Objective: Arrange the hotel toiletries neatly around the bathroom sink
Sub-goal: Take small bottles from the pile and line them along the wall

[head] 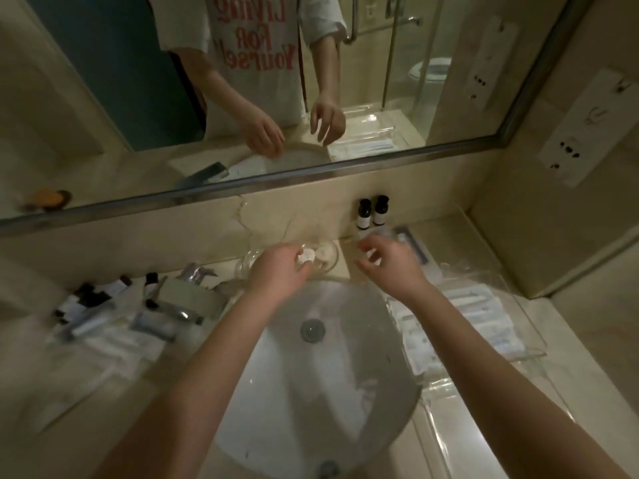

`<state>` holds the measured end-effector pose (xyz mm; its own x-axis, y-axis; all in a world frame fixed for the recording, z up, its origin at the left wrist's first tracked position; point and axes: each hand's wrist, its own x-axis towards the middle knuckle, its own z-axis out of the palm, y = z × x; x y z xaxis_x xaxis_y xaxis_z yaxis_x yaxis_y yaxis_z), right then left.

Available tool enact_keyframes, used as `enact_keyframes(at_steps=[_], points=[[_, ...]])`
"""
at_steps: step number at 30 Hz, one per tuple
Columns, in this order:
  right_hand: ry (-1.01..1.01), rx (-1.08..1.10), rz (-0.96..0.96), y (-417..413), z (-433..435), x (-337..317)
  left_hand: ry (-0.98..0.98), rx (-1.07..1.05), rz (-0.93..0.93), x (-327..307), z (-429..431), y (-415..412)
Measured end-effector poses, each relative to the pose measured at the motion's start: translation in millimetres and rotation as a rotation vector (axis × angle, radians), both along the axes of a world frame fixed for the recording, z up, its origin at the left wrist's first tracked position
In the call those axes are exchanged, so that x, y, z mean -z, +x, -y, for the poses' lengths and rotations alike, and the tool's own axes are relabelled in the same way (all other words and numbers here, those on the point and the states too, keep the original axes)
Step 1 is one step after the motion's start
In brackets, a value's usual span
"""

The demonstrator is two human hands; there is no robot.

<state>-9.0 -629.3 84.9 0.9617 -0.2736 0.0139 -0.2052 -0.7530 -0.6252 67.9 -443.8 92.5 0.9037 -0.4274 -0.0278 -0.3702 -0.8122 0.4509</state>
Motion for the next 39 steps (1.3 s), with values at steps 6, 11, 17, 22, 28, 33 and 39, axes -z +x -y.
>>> enact_keyframes(at_steps=[6, 11, 17, 22, 28, 33, 39], points=[[-0.024, -0.179, -0.103, -13.6, -84.8, 3.3, -0.007, -0.112, 0.002, 9.0, -92.9, -36.1], [-0.031, -0.424, -0.214, -6.7, -174.6, 9.7, -0.009, -0.291, -0.097, 26.9, -181.6, -58.5], [-0.053, -0.665, -0.264, 24.4, -281.1, 13.5, 0.025, -0.439, -0.21, 42.0, -289.4, -47.3], [-0.126, -0.737, -0.292, 74.2, -353.1, 16.0, 0.051, -0.509, -0.256, 47.5, -358.1, -8.2], [-0.11, -0.592, -0.39, 144.4, -405.8, 39.2, 0.061, -0.519, -0.266, 56.2, -399.1, 61.2], [-0.067, -0.347, -0.453, 191.1, -422.6, 67.5, 0.044, -0.506, -0.271, 68.3, -397.5, 115.1], [-0.004, -0.09, -0.488, 220.9, -422.4, 98.9, 0.183, -0.463, -0.224, 86.9, -388.9, 161.9]])
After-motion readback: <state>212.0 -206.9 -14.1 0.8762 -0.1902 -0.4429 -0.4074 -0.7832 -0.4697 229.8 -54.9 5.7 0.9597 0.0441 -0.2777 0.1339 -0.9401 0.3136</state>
